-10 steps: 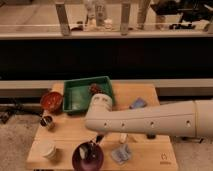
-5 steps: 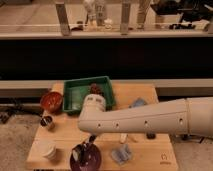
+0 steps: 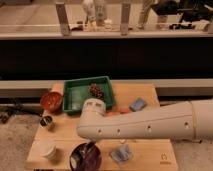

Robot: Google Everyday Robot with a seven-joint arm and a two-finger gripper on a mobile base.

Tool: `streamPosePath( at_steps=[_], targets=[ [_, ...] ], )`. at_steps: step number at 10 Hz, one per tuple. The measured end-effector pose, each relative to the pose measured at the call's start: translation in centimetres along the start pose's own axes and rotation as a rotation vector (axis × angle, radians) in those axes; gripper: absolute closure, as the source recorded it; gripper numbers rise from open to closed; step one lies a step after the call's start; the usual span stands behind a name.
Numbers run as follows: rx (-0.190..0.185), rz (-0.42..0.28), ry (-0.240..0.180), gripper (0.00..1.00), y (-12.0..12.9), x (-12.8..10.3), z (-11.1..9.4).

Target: Wipe purple bowl with brush

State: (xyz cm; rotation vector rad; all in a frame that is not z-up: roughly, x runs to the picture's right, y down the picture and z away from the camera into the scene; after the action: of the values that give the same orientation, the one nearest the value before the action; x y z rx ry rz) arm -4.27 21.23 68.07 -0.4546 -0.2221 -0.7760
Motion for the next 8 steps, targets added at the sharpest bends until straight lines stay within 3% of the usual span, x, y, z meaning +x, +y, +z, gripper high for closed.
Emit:
streamPosePath(
  at_steps=[8],
  targets=[
    [-0.059, 0.101, 0.054, 1.0, 4.9, 2.4, -0.7]
  ],
)
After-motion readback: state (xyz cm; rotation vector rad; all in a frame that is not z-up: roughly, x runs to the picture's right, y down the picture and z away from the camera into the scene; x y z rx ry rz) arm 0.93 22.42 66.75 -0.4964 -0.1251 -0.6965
